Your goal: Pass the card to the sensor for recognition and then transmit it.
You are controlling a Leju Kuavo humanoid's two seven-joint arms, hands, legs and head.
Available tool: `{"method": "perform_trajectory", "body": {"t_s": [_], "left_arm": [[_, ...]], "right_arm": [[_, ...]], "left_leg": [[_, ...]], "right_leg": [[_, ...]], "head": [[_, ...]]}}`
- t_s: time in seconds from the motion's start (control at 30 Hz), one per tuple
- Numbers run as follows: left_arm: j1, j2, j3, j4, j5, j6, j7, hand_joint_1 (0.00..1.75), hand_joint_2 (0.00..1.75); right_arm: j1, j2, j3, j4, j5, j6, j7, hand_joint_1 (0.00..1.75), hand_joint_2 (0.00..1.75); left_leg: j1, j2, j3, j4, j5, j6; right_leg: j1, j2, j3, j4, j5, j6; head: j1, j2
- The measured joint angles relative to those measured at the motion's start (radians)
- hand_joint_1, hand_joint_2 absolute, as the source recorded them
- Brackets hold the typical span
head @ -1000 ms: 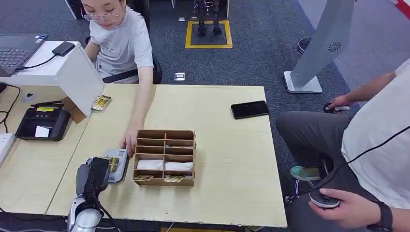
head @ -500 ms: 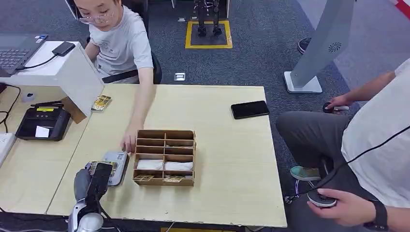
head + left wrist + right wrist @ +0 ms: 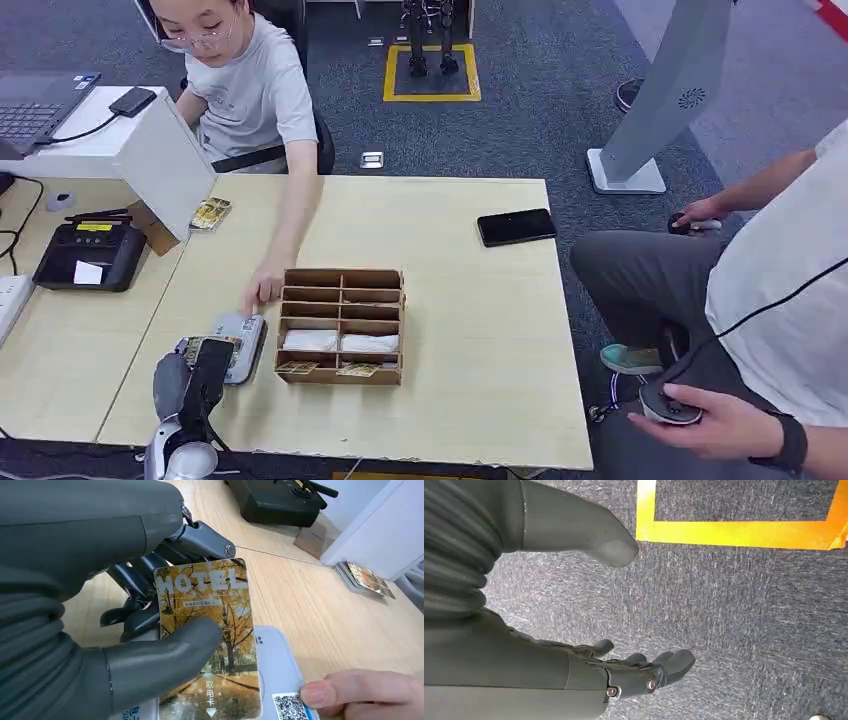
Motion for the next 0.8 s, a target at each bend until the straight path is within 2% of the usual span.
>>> {"method": "perform_trajectory", "body": {"t_s": [0.33, 0.43, 0.53, 0.67, 0.73, 0.8], "left_arm": [[-0.005, -0.008, 0.006, 0.019, -0.017, 0.003, -0.003, 1.75, 1.75], [-0.007, -0.012, 0.010, 0.021, 0.018, -0.016, -0.012, 1.75, 1.75], [-0.009, -0.017, 0.026, 0.016, 0.122, -0.078, -0.037, 1.75, 1.75], [-0.001, -0.021, 0.057, -0.036, 0.378, -0.202, -0.068, 1.75, 1.75], [0.001, -0.020, 0.064, -0.075, 0.467, -0.224, -0.070, 1.75, 1.75], [0.002, -0.013, 0.066, -0.110, 0.506, -0.235, -0.067, 1.75, 1.75]], "right_arm": [[0.000, 0.000, 0.000, 0.000, 0.000, -0.002, -0.003, 0.00, 1.75], [0.000, 0.000, 0.000, 0.000, 0.006, -0.002, -0.003, 0.00, 1.75], [0.000, 0.000, 0.000, 0.000, 0.011, -0.005, -0.003, 0.00, 1.75], [0.000, 0.000, 0.000, 0.000, 0.015, -0.014, -0.006, 0.00, 1.75], [0.000, 0.000, 0.000, 0.000, 0.015, -0.016, -0.007, 0.00, 1.75], [0.000, 0.000, 0.001, 0.000, 0.015, -0.016, -0.007, 0.00, 1.75]], "left_leg": [[0.000, 0.000, 0.001, 0.000, 0.000, 0.000], [0.000, 0.000, 0.001, 0.000, 0.000, 0.000], [0.000, 0.000, 0.002, 0.000, 0.000, 0.000], [0.000, -0.001, 0.002, 0.000, 0.001, 0.000], [0.000, -0.001, 0.001, 0.000, 0.002, 0.001], [0.000, -0.001, 0.001, 0.000, 0.002, 0.001]], "right_leg": [[0.000, 0.000, 0.001, 0.000, 0.000, 0.000], [0.000, 0.000, 0.002, 0.000, 0.000, 0.000], [0.000, -0.001, 0.002, 0.000, 0.000, 0.000], [0.000, -0.001, 0.002, 0.000, 0.000, 0.000], [0.000, -0.002, 0.002, 0.001, 0.000, 0.000], [0.000, -0.002, 0.001, 0.000, 0.000, 0.000]], "head": [[0.000, 0.000], [0.000, 0.000], [0.000, 0.000], [0.000, 0.000], [0.000, 0.000], [0.000, 0.000]]}}
